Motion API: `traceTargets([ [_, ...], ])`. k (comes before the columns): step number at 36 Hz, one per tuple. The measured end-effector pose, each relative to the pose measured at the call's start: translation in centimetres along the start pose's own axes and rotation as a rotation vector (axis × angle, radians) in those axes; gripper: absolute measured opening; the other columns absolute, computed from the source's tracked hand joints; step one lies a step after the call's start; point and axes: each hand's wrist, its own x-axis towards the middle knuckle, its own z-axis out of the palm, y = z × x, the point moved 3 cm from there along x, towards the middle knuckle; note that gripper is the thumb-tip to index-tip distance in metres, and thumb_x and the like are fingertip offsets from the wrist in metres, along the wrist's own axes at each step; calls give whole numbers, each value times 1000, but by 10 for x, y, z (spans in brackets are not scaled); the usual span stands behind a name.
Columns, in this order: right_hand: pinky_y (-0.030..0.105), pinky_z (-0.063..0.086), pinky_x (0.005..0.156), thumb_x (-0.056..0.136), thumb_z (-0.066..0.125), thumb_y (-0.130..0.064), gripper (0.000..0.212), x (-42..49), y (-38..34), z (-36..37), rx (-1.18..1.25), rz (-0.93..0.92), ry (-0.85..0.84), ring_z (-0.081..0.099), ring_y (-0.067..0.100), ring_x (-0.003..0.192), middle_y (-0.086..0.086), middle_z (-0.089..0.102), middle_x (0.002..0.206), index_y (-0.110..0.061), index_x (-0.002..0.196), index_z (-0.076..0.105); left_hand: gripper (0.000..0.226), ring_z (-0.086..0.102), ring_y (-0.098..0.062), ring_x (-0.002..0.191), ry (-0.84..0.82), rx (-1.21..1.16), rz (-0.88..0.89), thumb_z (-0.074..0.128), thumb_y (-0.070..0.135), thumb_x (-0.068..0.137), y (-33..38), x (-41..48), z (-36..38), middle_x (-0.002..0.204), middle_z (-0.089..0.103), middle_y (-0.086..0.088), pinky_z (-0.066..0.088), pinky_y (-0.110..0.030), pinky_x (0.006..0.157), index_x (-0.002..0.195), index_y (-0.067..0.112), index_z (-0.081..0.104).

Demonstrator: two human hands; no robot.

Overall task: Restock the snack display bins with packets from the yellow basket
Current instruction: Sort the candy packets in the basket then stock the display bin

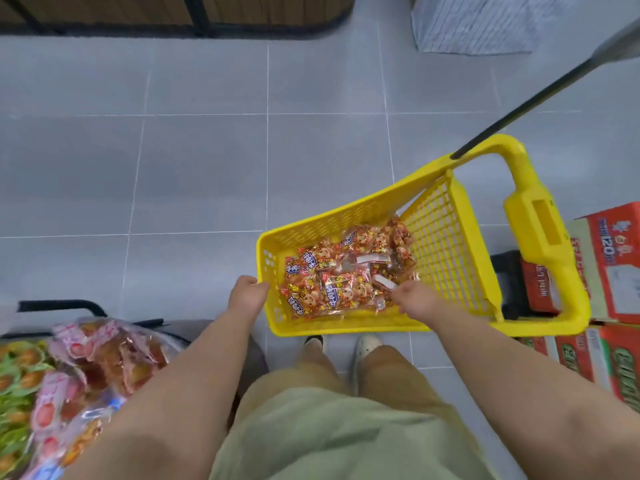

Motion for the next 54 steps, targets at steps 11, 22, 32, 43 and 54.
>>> traceTargets([
  [11, 35, 44, 91, 96, 43, -15, 29, 68, -1, 34, 105, 106, -54, 57, 28, 107, 15, 59, 121, -2, 117, 60, 30, 59, -32, 94, -7, -6, -34, 57, 26, 93, 7, 75, 37, 113, 63, -20, 40, -33, 76, 116, 6, 55],
  [22, 29, 45, 82, 91, 56, -23, 30, 141, 9, 60, 194, 245, -35, 59, 31, 110, 15, 64, 116, -7, 115, 64, 38, 61, -41, 78, 214, 48, -17, 49, 30, 97, -26, 104, 64, 70, 56, -14, 51, -42, 71, 63, 14, 49],
  [32, 29, 41, 82, 97, 45, -36, 43, 167, 7, 82, 48, 305, -32, 55, 32, 110, 17, 58, 124, -6, 127, 53, 40, 53, -29, 64, 246, 5, -49, 52, 29, 96, -32, 108, 67, 58, 49, -1, 48, -36, 66, 58, 19, 46],
  [43, 31, 34, 64, 99, 44, -25, 31, 113, 14, 44, -70, 68, 230, 58, 37, 90, 23, 64, 102, 1, 108, 57, 24, 58, -27, 80, 129, -111, -116, 55, 35, 94, -17, 91, 60, 75, 57, -2, 45, -33, 73, 80, 17, 60],
  [54, 15, 31, 48, 93, 56, -29, 35, 50, -14, 22, 499, -257, 122, 41, 0, 49, -14, 45, 50, -33, 58, 56, 38, 63, -6, 103, -364, -475, 59, 74, 35, 80, 54, 26, 106, 105, 66, 12, 51, -33, 93, 114, 32, 60],
])
